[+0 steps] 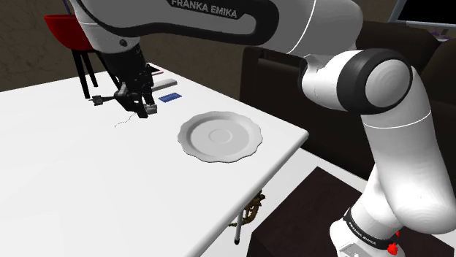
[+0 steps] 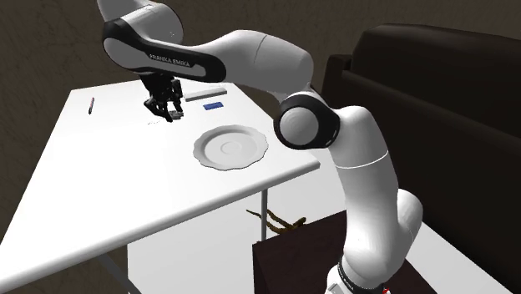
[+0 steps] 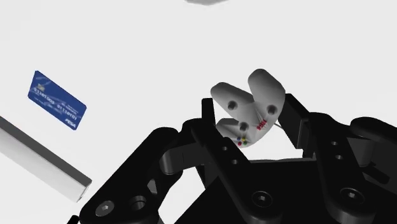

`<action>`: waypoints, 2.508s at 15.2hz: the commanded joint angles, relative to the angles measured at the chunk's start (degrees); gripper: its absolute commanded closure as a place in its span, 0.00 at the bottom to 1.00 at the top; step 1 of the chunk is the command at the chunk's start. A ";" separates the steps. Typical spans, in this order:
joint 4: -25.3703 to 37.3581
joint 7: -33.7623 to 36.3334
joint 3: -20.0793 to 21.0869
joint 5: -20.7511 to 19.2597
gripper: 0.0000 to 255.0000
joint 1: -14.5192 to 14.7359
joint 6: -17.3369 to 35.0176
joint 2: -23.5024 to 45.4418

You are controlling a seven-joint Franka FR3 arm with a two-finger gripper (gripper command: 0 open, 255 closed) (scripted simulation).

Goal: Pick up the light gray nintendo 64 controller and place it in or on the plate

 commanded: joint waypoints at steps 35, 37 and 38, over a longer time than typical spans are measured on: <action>-71.15 -17.48 -4.28 27.64 1.00 -24.36 30.76 -51.06; -71.15 -17.48 -4.28 27.64 1.00 -24.36 30.76 -51.06; -71.15 -17.48 -4.28 27.64 1.00 -24.36 30.76 -51.06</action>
